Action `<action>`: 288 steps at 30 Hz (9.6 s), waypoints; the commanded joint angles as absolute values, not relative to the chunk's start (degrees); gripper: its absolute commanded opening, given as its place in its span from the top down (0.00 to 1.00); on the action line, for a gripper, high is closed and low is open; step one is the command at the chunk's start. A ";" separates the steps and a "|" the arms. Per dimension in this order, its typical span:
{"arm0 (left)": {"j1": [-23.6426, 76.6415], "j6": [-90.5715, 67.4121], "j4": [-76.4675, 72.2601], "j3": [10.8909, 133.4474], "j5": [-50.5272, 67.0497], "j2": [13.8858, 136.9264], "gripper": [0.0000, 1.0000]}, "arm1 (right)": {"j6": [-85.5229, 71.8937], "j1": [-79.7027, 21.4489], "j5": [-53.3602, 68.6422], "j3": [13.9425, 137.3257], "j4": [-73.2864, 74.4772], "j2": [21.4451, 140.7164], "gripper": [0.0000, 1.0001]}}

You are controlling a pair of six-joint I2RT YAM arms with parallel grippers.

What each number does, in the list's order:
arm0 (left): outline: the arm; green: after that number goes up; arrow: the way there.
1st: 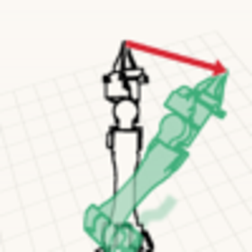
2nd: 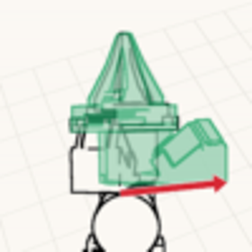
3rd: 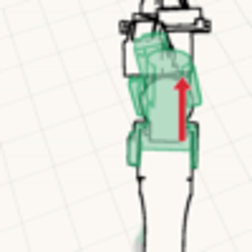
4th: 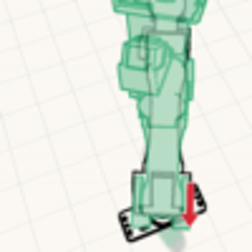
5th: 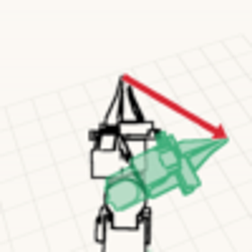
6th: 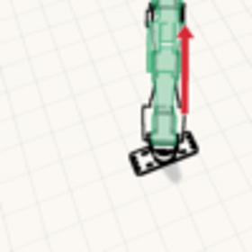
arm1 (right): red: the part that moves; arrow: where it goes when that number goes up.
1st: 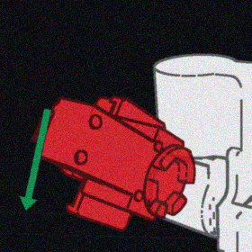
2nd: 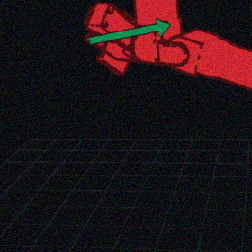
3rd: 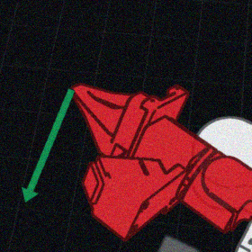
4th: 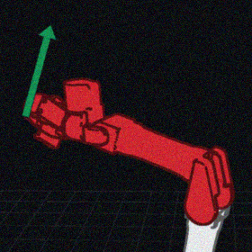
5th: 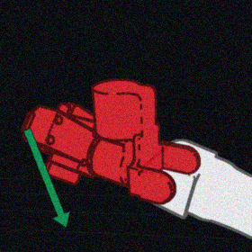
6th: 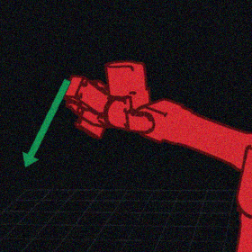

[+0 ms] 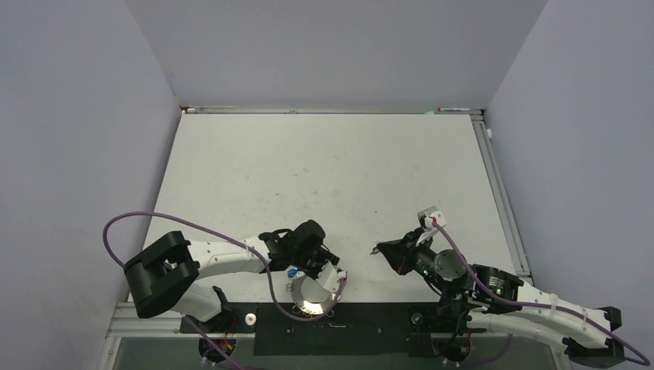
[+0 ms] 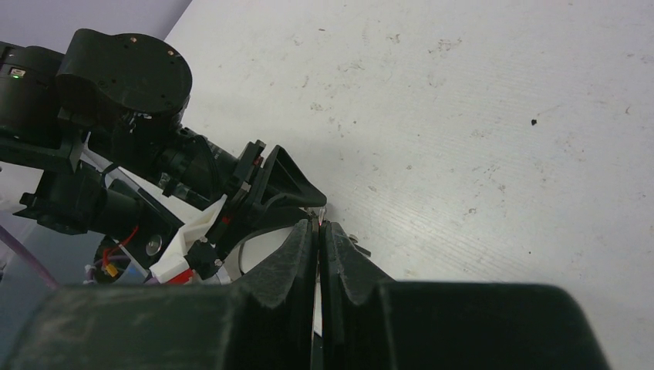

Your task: Put the keys on the keyring

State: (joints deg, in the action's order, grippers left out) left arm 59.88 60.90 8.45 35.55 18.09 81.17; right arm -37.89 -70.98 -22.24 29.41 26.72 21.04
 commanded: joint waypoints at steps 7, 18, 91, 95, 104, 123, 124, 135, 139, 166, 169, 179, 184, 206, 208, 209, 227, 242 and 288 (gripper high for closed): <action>59.80 62.48 7.65 38.07 19.87 80.94 0.67 | -38.23 -71.40 -22.48 29.35 25.82 20.13 0.95; 62.13 41.69 1.82 38.77 14.07 75.30 0.64 | -38.62 -71.68 -22.85 29.43 26.16 19.74 0.95; 88.42 -37.46 37.27 67.00 -34.28 102.03 1.00 | -41.30 -73.04 -26.17 29.60 28.21 22.23 0.95; 87.97 -38.09 36.52 64.68 -32.22 94.98 1.00 | -41.24 -73.04 -26.45 29.70 28.24 22.42 0.95; 82.31 -41.20 33.91 56.69 -15.69 81.39 1.00 | -41.54 -73.04 -26.55 29.61 28.30 22.46 0.95; 70.40 -30.08 55.05 64.36 -10.20 89.75 1.00 | -41.30 -73.09 -27.17 28.92 26.30 25.10 0.95; 69.95 -29.53 53.97 64.35 -9.17 91.63 1.00 | -41.31 -73.07 -26.97 28.96 26.35 25.31 0.95; 66.62 -25.14 48.65 67.20 -2.55 101.28 1.00 | -41.04 -73.05 -27.54 29.64 27.99 24.75 0.95; 66.53 -25.59 48.95 66.84 -3.47 98.30 0.82 | -41.11 -73.09 -27.55 29.26 27.72 24.85 0.95; 66.56 -19.55 40.77 47.84 -21.76 48.75 0.58 | -45.51 -70.34 -17.34 35.56 14.38 63.28 0.45; 66.53 -19.31 38.75 46.16 -23.67 44.30 0.58 | -52.10 -70.36 -14.60 34.09 10.03 64.43 0.46; 66.53 -16.75 32.87 42.67 -21.66 38.52 0.57 | -67.44 -72.23 -10.00 32.42 -4.11 78.14 0.51; 66.56 -16.70 33.11 42.80 -21.60 38.11 0.57 | -68.85 -73.33 -8.69 33.48 -6.78 82.90 0.54; 66.53 -16.61 33.13 42.80 -21.18 38.15 0.57 | -68.88 -74.60 -9.89 34.80 -8.64 89.14 0.73; 66.53 -16.61 33.11 42.76 -21.16 38.30 0.57 | -68.61 -74.61 -10.17 35.03 -8.37 89.44 0.77; 66.53 -16.61 33.03 42.72 -21.17 38.35 0.57 | -68.51 -74.62 -10.33 35.14 -8.27 89.66 0.79; 67.39 -15.16 26.84 41.40 -18.63 36.64 0.57 | -60.66 -75.16 -14.28 47.43 13.67 76.54 0.95; 85.58 8.33 3.55 37.96 -21.93 42.02 0.43 | -49.67 -75.15 -18.55 64.61 40.34 62.97 0.95; 85.61 25.94 -31.57 25.51 -15.51 48.77 0.64 | -48.84 -77.83 -12.75 72.62 50.07 58.95 0.95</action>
